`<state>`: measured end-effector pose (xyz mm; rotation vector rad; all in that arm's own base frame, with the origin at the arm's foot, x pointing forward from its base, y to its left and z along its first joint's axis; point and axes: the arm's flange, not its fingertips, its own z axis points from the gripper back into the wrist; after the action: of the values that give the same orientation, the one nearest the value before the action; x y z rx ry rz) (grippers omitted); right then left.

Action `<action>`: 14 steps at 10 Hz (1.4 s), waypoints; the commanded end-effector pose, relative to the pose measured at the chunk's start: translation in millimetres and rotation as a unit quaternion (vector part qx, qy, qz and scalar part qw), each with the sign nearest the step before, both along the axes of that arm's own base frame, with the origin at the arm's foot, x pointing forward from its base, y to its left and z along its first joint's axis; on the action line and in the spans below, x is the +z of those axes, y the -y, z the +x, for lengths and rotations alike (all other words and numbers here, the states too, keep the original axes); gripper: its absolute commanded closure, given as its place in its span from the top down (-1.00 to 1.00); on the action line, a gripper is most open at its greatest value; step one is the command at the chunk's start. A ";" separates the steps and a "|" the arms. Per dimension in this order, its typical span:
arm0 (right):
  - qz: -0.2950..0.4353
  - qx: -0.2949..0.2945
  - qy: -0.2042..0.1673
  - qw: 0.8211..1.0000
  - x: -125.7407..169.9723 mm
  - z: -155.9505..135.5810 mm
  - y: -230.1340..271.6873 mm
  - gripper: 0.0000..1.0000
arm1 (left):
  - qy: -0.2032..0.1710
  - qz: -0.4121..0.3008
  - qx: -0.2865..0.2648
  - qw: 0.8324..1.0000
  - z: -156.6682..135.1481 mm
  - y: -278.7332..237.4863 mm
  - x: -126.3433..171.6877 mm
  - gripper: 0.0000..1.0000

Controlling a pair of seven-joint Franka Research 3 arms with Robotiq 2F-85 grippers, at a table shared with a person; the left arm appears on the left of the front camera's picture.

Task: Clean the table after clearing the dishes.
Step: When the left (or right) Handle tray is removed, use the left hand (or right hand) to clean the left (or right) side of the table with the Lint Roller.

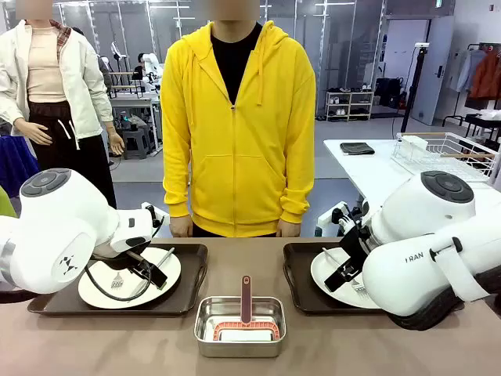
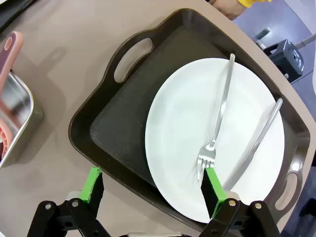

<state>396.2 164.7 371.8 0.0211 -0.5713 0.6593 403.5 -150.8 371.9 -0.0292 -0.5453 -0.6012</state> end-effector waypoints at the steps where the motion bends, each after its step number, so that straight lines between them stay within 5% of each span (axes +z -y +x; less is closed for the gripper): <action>1: 0.000 0.000 0.000 1.000 0.0 0.0 0.0 1.00 | 0.000 0.000 0.000 1.000 -0.1 0.2 0.0 1.00; 11: 0.000 0.000 0.000 1.000 0.0 0.2 0.5 1.00 | 0.000 0.000 0.000 1.000 -0.1 0.4 0.0 1.00; 12: 0.038 0.012 -0.025 0.999 13.3 6.5 3.8 1.00 | -0.009 0.001 -0.015 1.000 4.9 -2.0 14.3 1.00; 14: 0.117 0.021 -0.082 0.990 44.2 21.1 21.2 1.00 | -0.126 -0.062 -0.056 0.989 13.9 -27.1 38.1 1.00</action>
<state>401.9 173.5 395.8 0.1824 -0.5346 0.6255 406.3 -155.2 387.1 -0.1531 -0.4439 -0.6319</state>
